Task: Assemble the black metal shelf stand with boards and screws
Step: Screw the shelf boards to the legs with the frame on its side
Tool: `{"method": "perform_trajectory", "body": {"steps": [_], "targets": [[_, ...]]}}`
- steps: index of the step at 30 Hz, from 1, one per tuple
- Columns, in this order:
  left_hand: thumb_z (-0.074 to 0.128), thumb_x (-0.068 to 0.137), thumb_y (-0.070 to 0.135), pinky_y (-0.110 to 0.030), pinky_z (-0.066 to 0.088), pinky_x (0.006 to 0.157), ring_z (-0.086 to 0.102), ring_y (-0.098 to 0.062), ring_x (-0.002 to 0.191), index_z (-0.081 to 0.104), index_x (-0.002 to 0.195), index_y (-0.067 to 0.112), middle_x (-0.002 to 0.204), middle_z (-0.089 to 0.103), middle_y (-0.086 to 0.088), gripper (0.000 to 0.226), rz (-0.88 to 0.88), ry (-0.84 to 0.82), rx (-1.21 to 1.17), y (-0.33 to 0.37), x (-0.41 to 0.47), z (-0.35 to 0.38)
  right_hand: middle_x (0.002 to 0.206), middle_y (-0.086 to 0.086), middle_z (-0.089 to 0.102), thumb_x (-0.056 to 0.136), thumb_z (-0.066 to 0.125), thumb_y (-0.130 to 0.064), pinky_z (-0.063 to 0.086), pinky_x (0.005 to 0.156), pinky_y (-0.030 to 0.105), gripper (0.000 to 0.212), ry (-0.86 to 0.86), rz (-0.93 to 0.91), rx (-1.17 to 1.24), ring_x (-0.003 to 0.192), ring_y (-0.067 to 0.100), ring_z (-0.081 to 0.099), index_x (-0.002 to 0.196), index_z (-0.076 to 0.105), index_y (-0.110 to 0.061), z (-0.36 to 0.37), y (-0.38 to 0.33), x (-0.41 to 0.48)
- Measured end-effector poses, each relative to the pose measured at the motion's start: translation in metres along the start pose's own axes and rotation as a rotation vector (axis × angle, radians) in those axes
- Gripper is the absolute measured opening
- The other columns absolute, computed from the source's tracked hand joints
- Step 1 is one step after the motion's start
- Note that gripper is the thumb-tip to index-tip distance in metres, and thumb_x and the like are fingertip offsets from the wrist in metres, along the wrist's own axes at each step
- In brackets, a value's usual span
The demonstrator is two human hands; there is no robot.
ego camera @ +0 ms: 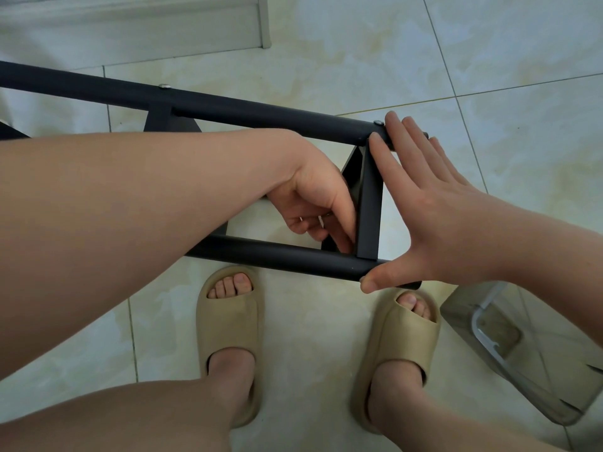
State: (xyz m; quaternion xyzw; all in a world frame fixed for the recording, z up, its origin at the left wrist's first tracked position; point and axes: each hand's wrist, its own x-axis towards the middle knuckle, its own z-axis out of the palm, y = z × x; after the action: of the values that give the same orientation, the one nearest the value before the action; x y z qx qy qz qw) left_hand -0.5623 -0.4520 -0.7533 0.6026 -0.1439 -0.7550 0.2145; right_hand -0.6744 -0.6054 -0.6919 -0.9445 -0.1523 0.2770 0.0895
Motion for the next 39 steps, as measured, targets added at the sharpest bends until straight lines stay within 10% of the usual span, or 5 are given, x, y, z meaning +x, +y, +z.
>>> {"method": "perform_trajectory", "body": {"steps": [39], "targets": [[0.064, 0.092, 0.013, -0.019, 0.029, 0.058, 0.044, -0.005, 0.056, 0.069, 0.084, 0.019, 0.077, 0.065, 0.006, 0.011, -0.024, -0.049, -0.011, -0.0002, 0.0054, 0.0044, 0.155, 0.001, -0.046, 0.046, 0.041, -0.102, -0.021, 0.118, 0.033, 0.153, -0.021, 0.016, 0.008, 0.143, 0.017, -0.043, 0.151, -0.034, -0.02, -0.0023, -0.002, -0.0003]]}}
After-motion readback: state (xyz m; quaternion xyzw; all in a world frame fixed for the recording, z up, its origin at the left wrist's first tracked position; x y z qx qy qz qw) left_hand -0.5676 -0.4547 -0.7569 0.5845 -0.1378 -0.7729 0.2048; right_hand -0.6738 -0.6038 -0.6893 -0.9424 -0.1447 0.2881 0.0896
